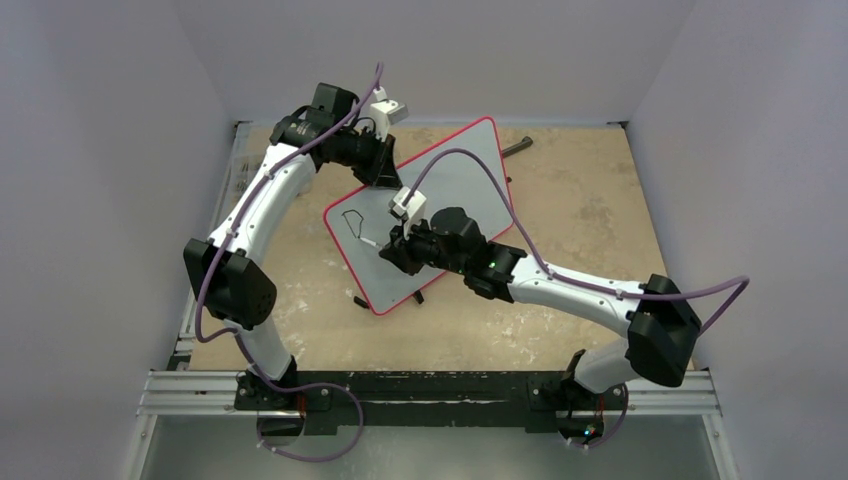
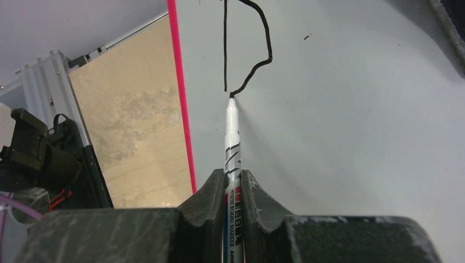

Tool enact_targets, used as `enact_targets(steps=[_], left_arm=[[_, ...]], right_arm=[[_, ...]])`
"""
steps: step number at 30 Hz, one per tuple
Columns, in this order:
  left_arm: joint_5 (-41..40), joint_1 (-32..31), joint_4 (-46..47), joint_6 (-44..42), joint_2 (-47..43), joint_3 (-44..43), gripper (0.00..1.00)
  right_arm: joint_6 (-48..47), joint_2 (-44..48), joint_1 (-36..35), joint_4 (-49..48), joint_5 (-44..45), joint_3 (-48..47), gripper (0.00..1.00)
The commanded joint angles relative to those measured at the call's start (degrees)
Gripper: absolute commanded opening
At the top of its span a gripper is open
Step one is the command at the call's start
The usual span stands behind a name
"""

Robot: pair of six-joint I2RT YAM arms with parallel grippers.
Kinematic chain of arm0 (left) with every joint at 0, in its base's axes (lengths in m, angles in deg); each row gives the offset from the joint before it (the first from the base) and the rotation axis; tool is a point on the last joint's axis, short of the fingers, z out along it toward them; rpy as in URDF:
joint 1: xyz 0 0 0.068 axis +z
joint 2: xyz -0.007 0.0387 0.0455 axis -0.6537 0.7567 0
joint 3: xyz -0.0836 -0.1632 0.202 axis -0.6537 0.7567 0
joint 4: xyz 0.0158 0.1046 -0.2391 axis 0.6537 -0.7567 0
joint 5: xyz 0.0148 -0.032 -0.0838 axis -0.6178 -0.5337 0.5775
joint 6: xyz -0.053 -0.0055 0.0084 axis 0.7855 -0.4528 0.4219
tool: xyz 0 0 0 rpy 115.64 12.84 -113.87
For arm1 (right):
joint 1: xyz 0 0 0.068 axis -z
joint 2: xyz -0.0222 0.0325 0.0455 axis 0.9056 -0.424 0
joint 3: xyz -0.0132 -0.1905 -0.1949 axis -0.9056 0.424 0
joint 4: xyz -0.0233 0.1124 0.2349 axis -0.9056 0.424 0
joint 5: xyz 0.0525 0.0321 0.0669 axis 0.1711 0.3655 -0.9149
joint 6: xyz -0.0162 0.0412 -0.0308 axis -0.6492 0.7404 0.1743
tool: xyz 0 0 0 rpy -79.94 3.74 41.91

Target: Write a sentence on the whiteboard

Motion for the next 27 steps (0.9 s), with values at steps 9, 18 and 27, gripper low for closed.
enact_targets(steps=[9, 18, 27], left_arm=[[-13.85, -1.22, -2.94, -8.92, 1.76, 2.43, 0.0], [-13.93, -1.22, -3.09, -9.17, 1.6, 2.57, 0.0], [-13.63, -1.22, -3.32, -9.25, 1.82, 2.31, 0.0]], right_arm=[[-0.89, -0.1, 0.33, -1.03, -0.52, -2.38, 0.0], [2.07, 5.81, 0.38, -6.17, -0.6, -1.07, 0.0], [3.05, 6.83, 1.32, -6.16, 6.13, -0.87, 0.0]])
